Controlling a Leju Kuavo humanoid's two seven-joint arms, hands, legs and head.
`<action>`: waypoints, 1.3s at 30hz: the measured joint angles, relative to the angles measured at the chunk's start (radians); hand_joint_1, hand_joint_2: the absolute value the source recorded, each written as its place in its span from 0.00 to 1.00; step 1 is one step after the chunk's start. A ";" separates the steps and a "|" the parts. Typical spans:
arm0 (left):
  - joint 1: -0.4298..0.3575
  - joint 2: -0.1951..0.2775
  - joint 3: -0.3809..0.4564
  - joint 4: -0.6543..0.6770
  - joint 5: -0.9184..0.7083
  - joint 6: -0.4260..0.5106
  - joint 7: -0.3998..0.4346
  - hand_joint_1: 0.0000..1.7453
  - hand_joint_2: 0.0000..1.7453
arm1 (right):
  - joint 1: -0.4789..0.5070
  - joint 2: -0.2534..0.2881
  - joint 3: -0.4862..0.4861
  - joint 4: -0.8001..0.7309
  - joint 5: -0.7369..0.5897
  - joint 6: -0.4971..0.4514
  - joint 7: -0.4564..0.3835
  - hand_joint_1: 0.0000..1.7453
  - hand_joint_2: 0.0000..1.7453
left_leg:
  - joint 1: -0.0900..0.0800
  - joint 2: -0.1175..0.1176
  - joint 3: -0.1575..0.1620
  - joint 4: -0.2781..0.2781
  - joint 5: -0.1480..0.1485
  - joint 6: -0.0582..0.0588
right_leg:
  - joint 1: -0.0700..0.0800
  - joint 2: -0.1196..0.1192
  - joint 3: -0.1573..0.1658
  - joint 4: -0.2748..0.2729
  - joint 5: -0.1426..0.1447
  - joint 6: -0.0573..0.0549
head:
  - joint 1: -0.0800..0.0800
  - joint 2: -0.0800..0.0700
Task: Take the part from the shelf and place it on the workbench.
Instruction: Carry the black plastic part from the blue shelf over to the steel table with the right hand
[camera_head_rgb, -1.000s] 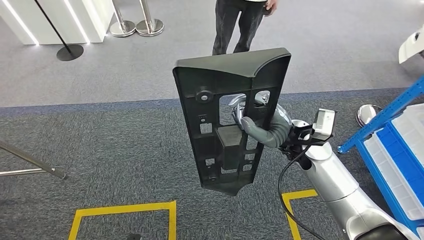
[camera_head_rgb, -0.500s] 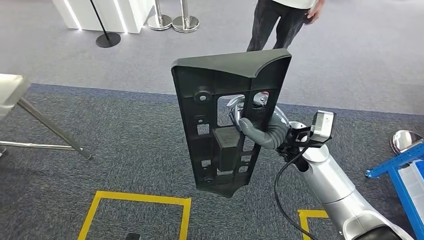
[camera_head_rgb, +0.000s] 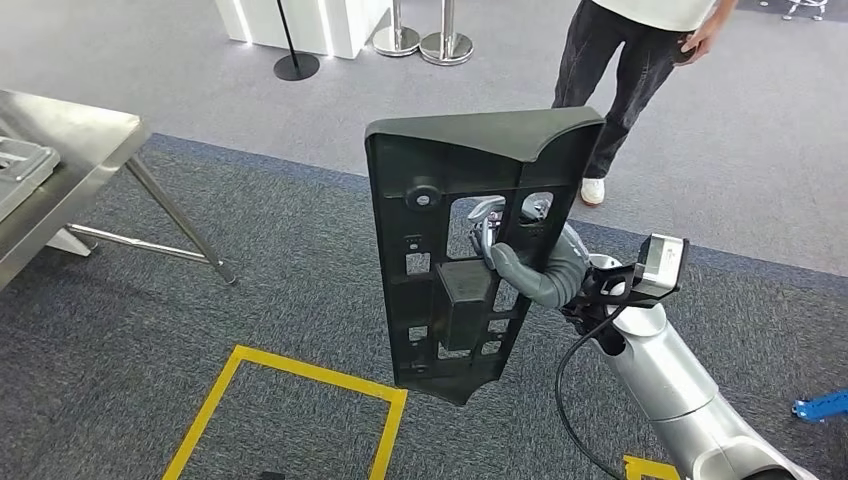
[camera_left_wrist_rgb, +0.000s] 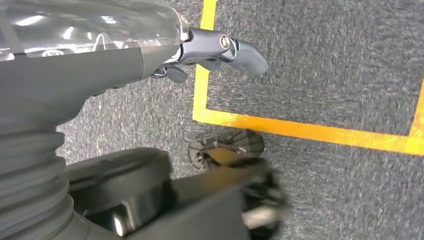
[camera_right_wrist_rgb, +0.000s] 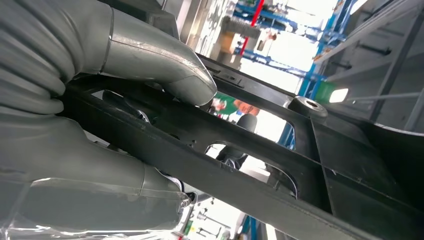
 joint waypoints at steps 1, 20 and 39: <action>-0.001 0.000 0.000 0.000 0.002 0.000 -0.001 0.00 1.00 | 0.003 0.000 -0.004 -0.003 0.001 0.001 -0.004 1.00 1.00 | -0.002 0.011 0.027 -0.050 0.014 0.007 | 0.002 -0.008 0.000 0.003 -0.002 0.004 | 0.000 0.000; -0.011 0.028 0.000 0.000 0.006 0.016 -0.005 0.00 1.00 | 0.063 0.015 -0.065 -0.057 0.027 -0.003 -0.009 1.00 1.00 | 0.000 -0.171 0.008 -0.077 0.042 0.014 | -0.017 0.137 -0.011 0.023 -0.012 0.019 | 0.000 0.000; -0.003 0.046 0.004 0.000 0.040 0.042 0.005 0.00 1.00 | 0.118 0.022 -0.112 -0.105 0.065 0.002 -0.016 1.00 1.00 | -0.010 -0.041 0.043 -0.099 0.030 0.052 | -0.007 0.061 -0.051 0.142 -0.101 0.033 | 0.000 0.000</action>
